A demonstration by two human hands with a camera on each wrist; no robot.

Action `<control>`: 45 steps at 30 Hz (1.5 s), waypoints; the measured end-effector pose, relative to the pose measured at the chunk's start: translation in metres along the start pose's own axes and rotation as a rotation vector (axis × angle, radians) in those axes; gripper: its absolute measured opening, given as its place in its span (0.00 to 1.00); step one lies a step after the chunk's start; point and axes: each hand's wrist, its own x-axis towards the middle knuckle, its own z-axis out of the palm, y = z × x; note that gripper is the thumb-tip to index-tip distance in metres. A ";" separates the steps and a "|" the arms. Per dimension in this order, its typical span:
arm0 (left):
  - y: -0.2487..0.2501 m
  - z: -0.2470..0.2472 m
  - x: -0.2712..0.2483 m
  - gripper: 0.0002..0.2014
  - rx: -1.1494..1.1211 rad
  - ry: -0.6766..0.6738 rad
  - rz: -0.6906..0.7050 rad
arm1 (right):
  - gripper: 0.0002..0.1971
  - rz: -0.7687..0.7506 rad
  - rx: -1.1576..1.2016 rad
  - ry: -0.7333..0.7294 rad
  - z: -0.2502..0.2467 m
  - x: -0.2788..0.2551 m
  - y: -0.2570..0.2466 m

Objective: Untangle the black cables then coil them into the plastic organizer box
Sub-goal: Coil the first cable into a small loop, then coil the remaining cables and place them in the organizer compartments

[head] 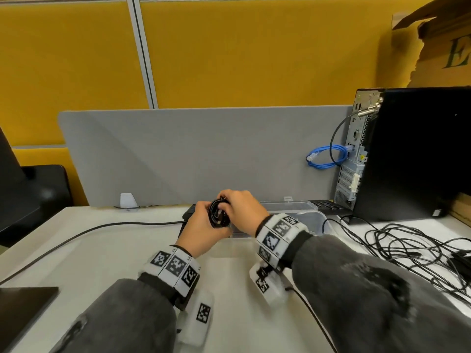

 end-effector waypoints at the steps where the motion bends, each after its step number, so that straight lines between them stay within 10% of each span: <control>1: -0.004 -0.002 0.001 0.28 0.036 -0.031 -0.005 | 0.11 0.025 -0.013 -0.001 0.003 0.008 0.005; 18: -0.025 -0.016 0.006 0.11 0.503 -0.140 0.070 | 0.12 -0.069 -0.667 -0.318 0.049 0.022 0.019; 30: -0.026 -0.014 0.003 0.14 0.639 -0.255 -0.002 | 0.15 0.216 0.254 0.060 -0.105 -0.040 0.057; 36: -0.016 -0.007 -0.010 0.14 0.700 -0.194 -0.006 | 0.15 0.508 -0.343 -0.555 -0.125 -0.108 0.106; 42: 0.013 0.001 -0.025 0.16 0.747 -0.086 0.062 | 0.22 0.429 -0.280 -0.222 -0.103 -0.123 0.126; 45: 0.032 0.007 -0.035 0.15 0.741 -0.070 0.118 | 0.21 0.488 -0.320 -0.443 -0.097 -0.133 0.118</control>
